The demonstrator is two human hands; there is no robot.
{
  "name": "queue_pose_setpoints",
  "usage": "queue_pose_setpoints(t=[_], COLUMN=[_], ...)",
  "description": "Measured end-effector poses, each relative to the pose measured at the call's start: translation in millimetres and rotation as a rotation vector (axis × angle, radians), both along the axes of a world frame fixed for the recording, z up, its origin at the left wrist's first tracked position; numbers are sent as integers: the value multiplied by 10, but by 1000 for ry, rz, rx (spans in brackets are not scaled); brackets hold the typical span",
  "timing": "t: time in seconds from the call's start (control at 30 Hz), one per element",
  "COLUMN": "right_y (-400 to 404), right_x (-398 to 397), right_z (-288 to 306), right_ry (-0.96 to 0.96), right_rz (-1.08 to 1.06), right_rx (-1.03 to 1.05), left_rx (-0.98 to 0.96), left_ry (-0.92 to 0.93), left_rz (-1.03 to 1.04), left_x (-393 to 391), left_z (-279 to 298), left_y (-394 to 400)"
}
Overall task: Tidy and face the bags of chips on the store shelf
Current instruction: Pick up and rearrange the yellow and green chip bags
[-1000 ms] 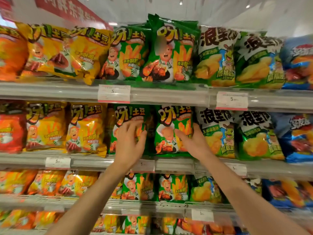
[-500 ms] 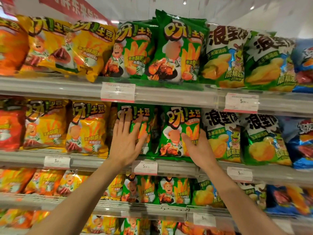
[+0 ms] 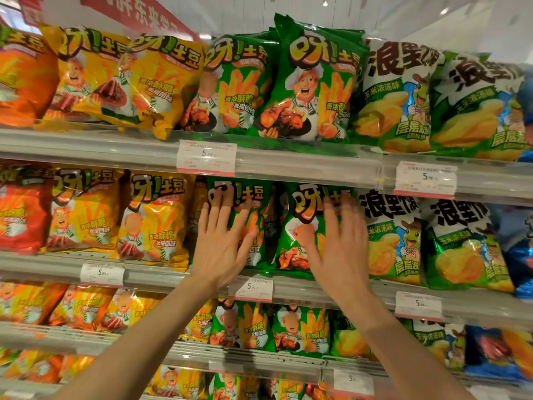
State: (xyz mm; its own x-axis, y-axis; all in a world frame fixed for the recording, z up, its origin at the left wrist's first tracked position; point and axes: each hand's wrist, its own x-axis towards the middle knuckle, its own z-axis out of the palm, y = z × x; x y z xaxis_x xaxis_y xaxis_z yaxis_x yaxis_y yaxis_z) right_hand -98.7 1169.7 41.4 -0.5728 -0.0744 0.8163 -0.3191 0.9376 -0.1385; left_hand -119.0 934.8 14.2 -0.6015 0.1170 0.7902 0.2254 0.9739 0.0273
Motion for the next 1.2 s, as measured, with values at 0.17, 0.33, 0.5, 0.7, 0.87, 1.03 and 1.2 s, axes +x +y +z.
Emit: queue_pose_setpoints(t=[0.17, 0.33, 0.5, 0.7, 0.87, 1.03, 1.2], right_y=[-117, -99, -97, -40, 72, 167, 109], right_x=[-179, -240, -257, -190, 60, 515, 936], right_z=[-85, -132, -136, -79, -221, -668, -1298], right_ry=[-124, -110, -132, -146, -166, -254, -388], right_rz=[-45, -64, -57, 69, 139, 223, 231], right_rx=[298, 310, 295, 154, -61, -198, -239], left_rx=[12, 6, -7, 33, 247, 427, 530], left_ry=[37, 41, 24, -8, -4, -128, -375], left_rz=[23, 35, 46, 71, -35, -179, -171], left_x=[-79, -97, -96, 0, 305, 817, 1325], left_z=[-80, -91, -93, -59, -203, -509, -952], left_y=[31, 36, 39, 73, 147, 303, 304])
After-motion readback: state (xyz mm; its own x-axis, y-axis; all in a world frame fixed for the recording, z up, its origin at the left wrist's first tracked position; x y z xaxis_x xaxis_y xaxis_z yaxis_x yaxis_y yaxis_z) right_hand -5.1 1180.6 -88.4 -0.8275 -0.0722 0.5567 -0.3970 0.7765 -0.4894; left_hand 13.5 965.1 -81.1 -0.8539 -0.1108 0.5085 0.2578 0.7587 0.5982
